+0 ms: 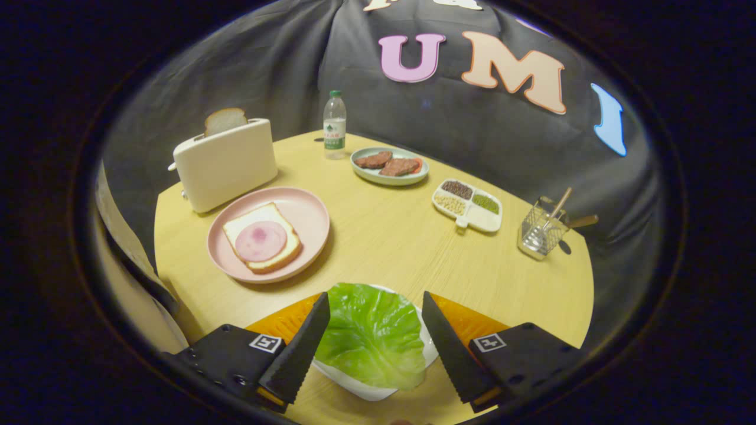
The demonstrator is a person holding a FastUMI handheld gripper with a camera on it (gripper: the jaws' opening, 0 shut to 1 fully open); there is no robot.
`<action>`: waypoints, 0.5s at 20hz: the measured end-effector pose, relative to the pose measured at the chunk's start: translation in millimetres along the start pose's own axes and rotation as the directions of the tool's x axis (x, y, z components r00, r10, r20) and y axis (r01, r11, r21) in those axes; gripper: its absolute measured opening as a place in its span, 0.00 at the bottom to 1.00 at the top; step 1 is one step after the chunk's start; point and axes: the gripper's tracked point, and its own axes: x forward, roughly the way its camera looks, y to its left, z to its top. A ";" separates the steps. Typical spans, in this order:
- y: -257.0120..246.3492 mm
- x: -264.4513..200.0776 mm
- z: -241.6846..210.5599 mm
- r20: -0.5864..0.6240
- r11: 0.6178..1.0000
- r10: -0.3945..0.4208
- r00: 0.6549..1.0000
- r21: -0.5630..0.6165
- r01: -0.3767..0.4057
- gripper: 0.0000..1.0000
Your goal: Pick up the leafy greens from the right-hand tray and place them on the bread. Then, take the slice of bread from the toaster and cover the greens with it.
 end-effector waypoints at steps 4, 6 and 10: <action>2.5 14.3 -27.4 -0.091 1.000 0.020 0.996 -0.014 -0.021 1.00; 4.0 19.4 -34.9 -0.124 0.999 0.031 0.992 -0.017 -0.033 1.00; 4.8 26.2 -45.2 -0.171 0.999 0.050 0.984 0.009 -0.049 0.98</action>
